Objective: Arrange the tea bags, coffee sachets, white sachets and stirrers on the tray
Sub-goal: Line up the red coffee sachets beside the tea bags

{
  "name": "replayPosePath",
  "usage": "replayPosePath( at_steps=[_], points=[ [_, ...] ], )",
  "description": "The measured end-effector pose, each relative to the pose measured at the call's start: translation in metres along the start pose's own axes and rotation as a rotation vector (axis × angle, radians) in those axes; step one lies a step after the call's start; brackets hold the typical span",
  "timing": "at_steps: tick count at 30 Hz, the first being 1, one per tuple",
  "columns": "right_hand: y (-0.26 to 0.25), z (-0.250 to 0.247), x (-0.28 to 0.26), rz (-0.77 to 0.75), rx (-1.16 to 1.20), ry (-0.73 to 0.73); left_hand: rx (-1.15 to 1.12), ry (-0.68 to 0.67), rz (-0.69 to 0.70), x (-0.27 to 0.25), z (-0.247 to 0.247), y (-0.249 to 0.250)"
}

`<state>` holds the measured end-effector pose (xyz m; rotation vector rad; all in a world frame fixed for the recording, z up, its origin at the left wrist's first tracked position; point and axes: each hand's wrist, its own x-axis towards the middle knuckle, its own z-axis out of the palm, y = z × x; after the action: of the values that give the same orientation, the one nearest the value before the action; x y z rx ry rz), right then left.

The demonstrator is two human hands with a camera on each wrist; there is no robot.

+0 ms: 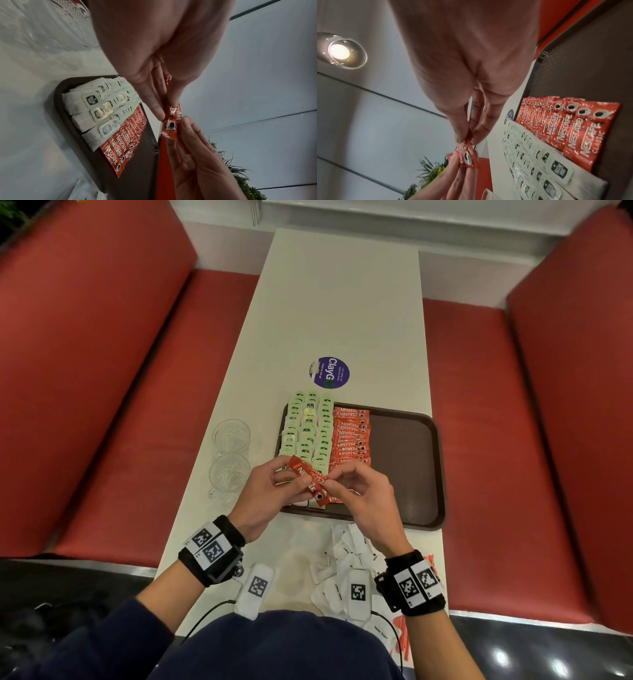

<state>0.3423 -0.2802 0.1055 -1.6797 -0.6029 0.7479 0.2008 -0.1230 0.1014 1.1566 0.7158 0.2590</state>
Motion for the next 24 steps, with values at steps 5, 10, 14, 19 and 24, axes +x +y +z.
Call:
replayPosePath(
  at_steps=[5,10,14,19,24],
  points=[
    [0.004,-0.012,0.0,0.007,-0.087,0.025,0.135,-0.01,0.037,-0.002,0.001,0.003],
    [0.001,-0.016,-0.002,0.087,-0.102,-0.096,0.178,0.047,0.11,0.001,0.007,0.006],
    [0.006,-0.005,-0.003,0.143,-0.142,-0.17,0.284,-0.041,0.222,0.001,0.018,0.011],
    [-0.001,-0.013,-0.003,0.116,0.121,-0.031,0.553,-0.001,0.324,0.012,0.002,0.004],
    [-0.002,-0.011,-0.006,0.108,0.32,0.027,0.483,-0.085,0.221,0.011,0.01,0.002]
  ],
)
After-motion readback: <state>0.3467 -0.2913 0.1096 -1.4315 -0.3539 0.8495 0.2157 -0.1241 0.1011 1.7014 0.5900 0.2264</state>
